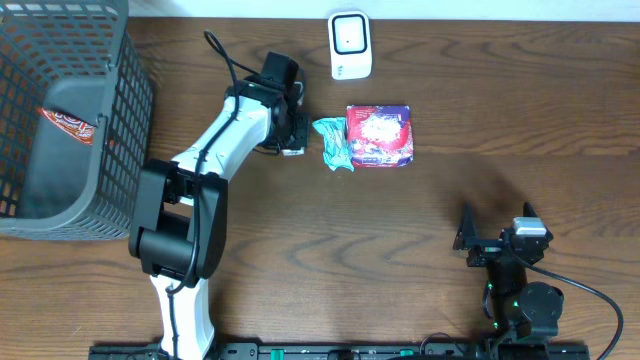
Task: Scan the item barcode
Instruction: 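Hold the orange pack before the scanner, then release it by the wipes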
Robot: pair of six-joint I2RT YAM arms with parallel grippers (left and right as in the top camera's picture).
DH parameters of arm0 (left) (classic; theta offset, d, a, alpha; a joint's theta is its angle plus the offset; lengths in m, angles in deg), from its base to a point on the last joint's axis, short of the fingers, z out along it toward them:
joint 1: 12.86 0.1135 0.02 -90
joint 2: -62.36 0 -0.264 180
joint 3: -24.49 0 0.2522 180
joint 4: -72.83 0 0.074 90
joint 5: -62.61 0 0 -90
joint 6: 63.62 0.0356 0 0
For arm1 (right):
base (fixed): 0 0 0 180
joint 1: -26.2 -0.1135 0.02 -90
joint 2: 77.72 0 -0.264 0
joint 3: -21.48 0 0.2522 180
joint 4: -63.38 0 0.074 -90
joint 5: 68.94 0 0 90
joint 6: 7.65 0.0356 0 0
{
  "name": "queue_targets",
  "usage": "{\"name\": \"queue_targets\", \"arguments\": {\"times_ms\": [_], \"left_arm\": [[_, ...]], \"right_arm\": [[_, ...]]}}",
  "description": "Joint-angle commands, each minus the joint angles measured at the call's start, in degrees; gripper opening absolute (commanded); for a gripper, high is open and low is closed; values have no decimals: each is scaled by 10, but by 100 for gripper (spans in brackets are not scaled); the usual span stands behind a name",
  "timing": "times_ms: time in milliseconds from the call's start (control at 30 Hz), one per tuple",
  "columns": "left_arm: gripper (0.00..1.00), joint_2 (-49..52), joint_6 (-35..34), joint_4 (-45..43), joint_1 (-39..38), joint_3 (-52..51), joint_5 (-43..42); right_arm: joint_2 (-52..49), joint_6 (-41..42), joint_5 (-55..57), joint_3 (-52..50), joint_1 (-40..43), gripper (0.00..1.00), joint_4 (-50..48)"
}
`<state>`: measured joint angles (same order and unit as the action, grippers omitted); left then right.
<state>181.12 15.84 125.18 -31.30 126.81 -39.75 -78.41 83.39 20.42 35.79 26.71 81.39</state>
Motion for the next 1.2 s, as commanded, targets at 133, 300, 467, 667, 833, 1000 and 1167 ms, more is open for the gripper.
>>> {"name": "queue_targets", "arguments": {"times_ms": [133, 300, 467, 667, 833, 1000, 1167], "left_arm": [[8, 8, -7, 2, -9, -6, -5], [8, 8, -8, 2, -10, -9, -5], [8, 9, -27, 2, -13, -14, -5], [17, 9, -35, 2, -15, -14, -5], [26, 8, -35, -3, -15, -14, -5], [27, 5, -35, -4, -15, -6, -5], [40, -16, -35, -5, -15, 12, -7]], "right_arm": [[1, 8, 1, -2, -2, 99, 0], [1, 8, 1, -3, -2, 99, 0], [1, 8, 1, -2, -2, 99, 0], [1, 8, 1, -3, -2, 99, 0], [1, 8, 1, -3, -2, 99, 0], [1, 8, 1, -3, -2, 99, 0], [1, 8, 1, -2, -2, 99, 0]]}}
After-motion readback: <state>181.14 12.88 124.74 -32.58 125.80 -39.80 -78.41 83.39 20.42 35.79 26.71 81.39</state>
